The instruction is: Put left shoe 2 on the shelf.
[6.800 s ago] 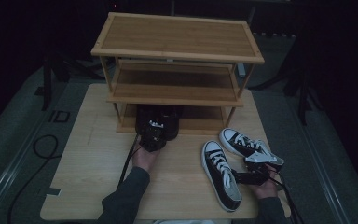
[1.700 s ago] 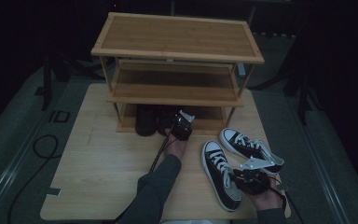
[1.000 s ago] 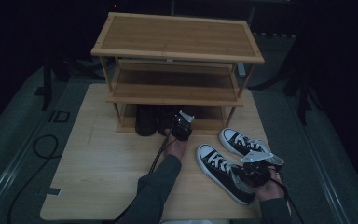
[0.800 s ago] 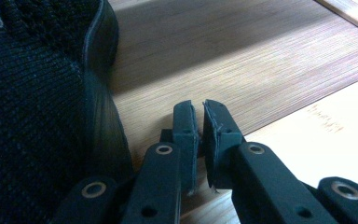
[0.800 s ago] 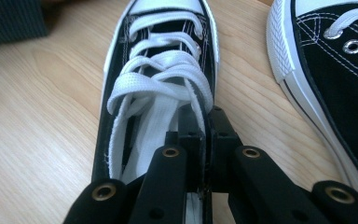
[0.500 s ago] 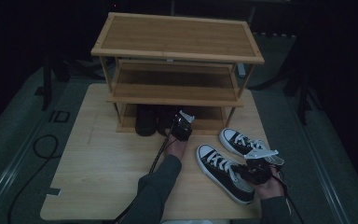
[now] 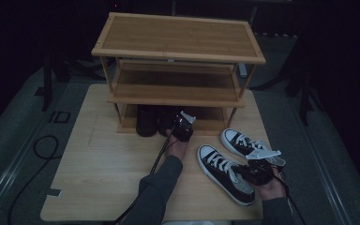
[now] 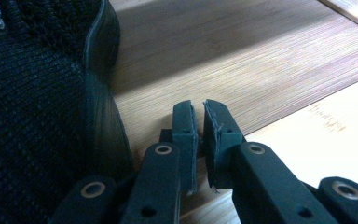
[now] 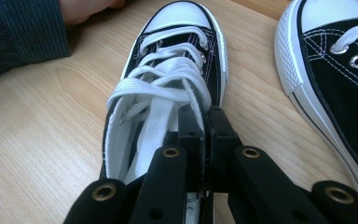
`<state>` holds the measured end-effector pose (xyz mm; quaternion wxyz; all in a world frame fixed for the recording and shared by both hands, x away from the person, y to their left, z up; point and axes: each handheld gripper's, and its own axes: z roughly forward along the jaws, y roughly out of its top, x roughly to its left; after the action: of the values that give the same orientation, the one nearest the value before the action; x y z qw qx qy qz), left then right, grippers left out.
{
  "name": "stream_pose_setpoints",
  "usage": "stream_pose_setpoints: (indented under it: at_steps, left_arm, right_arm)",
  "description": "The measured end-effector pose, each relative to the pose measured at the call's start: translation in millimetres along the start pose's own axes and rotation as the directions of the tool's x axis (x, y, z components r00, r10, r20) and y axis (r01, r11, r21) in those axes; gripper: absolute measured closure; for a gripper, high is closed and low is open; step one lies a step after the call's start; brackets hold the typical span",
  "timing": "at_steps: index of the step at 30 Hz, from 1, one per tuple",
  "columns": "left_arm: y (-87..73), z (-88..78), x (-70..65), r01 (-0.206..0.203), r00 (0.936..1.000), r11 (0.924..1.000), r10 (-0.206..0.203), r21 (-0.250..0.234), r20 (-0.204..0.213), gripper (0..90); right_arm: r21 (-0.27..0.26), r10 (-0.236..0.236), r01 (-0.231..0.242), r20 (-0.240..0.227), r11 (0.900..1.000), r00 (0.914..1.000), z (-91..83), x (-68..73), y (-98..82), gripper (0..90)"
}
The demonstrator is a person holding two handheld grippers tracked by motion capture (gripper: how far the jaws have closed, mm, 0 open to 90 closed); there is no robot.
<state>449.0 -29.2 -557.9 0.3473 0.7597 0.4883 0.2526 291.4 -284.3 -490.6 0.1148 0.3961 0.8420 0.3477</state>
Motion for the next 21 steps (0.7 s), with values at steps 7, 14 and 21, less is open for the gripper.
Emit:
stream_pose_setpoints:
  at_steps: [7,14,21]
  left_arm:
    - [0.0,0.0,0.1,0.001,1.0000,1.0000,-0.001,0.000,0.001,83.4]
    - [0.0,-0.1,0.3,0.002,1.0000,1.0000,-0.002,0.001,0.001,83.5]
    - [0.0,-0.1,0.3,0.002,1.0000,1.0000,-0.002,0.002,0.001,83.6]
  right_arm:
    - [-0.003,-0.009,0.009,-0.005,1.000,0.9999,-1.7,2.0,4.6,87.0]
    - [-0.013,-0.008,0.008,-0.010,1.000,0.9999,-4.5,-0.2,9.6,87.0]
    - [-0.016,-0.020,0.019,-0.019,1.000,0.9996,-10.8,-3.9,17.8,87.0]
